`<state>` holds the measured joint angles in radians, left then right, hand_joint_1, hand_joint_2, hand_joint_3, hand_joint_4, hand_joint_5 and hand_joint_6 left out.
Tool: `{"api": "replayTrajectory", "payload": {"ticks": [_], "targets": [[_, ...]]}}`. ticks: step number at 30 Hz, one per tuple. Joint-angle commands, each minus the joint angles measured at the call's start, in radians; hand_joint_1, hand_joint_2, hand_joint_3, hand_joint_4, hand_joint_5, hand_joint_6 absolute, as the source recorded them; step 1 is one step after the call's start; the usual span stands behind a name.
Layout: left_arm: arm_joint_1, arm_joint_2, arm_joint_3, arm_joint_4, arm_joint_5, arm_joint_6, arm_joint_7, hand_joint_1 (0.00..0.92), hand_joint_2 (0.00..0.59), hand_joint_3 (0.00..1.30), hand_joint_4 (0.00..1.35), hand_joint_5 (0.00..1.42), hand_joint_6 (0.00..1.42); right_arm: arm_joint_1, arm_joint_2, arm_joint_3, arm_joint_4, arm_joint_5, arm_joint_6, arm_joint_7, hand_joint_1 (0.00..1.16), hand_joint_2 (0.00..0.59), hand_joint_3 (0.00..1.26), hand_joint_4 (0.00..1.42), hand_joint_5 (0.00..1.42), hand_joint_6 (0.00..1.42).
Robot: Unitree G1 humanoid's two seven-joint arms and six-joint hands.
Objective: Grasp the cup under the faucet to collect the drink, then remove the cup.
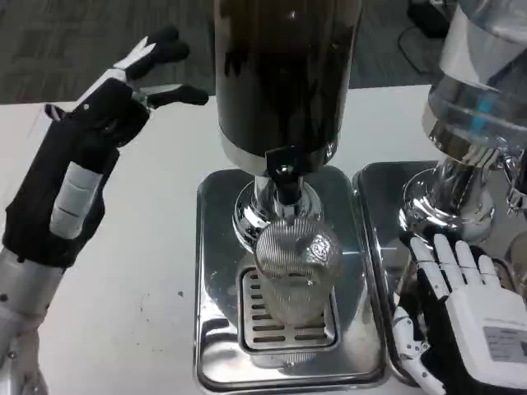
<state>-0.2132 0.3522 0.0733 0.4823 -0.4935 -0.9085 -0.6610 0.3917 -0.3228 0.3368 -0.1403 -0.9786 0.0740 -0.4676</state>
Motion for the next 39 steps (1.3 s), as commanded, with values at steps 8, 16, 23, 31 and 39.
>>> {"api": "replayTrajectory", "payload": {"ticks": [8,16,23,31,39], "targets": [[0.055,0.002,-0.028,-0.136,0.023,0.136,-0.128,0.000,0.147,0.11,0.00,0.26,0.20,-0.014,-0.002,-0.014,0.018,0.021,-0.013,0.006,0.00,0.567,0.08,0.00,0.00,0.00],[0.002,-0.028,-0.052,-0.133,0.044,0.203,-0.200,0.000,0.143,0.09,0.00,0.23,0.14,-0.003,0.015,-0.009,0.015,0.020,-0.002,-0.005,0.00,0.567,0.07,0.00,0.00,0.00],[-0.024,-0.044,-0.080,-0.151,0.060,0.232,-0.239,0.000,0.145,0.08,0.00,0.22,0.12,-0.003,0.027,-0.006,0.018,0.022,-0.002,0.001,0.00,0.567,0.07,0.00,0.00,0.00],[0.001,-0.047,-0.122,-0.202,0.072,0.243,-0.273,0.000,0.133,0.16,0.02,0.26,0.13,0.000,0.035,-0.002,0.017,0.016,-0.006,0.005,0.00,0.567,0.07,0.00,0.00,0.00],[0.041,-0.044,-0.102,-0.209,0.086,0.244,-0.271,0.000,0.132,0.18,0.02,0.27,0.15,-0.015,0.026,0.001,0.027,0.023,-0.018,0.012,0.00,0.567,0.07,0.00,0.00,0.00]]}}
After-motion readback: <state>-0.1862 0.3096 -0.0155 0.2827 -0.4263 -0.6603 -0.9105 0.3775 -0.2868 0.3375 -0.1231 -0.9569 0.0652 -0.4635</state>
